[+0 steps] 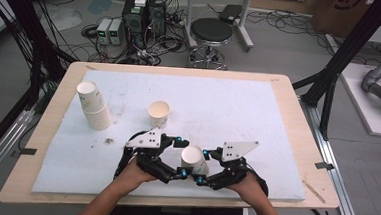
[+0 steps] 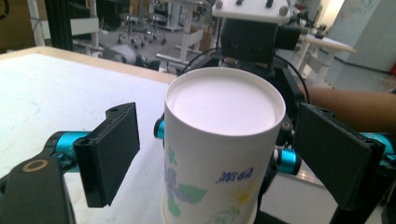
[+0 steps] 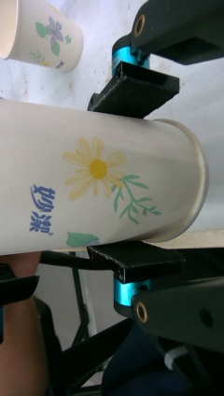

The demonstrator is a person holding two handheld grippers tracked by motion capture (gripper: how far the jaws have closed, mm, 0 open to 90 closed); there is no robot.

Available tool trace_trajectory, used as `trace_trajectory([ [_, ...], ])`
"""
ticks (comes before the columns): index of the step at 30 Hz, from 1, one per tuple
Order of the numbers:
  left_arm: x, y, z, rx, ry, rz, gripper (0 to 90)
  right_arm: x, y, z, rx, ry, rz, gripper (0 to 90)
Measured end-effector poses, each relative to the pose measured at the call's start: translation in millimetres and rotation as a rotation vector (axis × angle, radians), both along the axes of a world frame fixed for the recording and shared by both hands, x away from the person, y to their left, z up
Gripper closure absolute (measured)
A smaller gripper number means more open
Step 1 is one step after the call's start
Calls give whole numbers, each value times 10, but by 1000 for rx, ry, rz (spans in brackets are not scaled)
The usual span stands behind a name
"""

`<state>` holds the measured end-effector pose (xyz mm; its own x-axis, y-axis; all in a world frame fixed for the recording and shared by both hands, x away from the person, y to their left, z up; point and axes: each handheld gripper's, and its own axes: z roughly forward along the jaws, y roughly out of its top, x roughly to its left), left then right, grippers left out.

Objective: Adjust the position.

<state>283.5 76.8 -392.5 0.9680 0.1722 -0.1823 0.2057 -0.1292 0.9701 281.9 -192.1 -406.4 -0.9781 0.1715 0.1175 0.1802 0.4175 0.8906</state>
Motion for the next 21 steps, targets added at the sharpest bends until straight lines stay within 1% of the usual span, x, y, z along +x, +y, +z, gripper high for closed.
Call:
trace_trajectory([
  [1, 5, 10, 11, 14, -2, -5, 148, 3, -1, 8, -15, -11, -2, 346],
  [3, 9, 19, 30, 28, 1, -10, 148, -2, -3, 26, -43, -15, -3, 347],
  [5, 10, 19, 47, 54, -6, -15, 149, 8, -7, 39, -58, -28, -1, 347],
  [7, 9, 15, 60, 74, -12, -20, 148, 15, -10, 55, -72, -25, 2, 347],
  [14, 33, -9, 96, 107, -17, -29, 150, 31, 12, 112, -145, -49, 17, 348],
  [18, 33, -25, 106, 153, -24, -34, 151, 37, 20, 144, -173, -65, 19, 348],
  [20, 35, -29, 108, 168, -24, -40, 152, 39, 28, 156, -191, -65, 25, 348],
  [21, 37, -32, 110, 175, -23, -41, 152, 44, 38, 158, -201, -72, 31, 348],
])
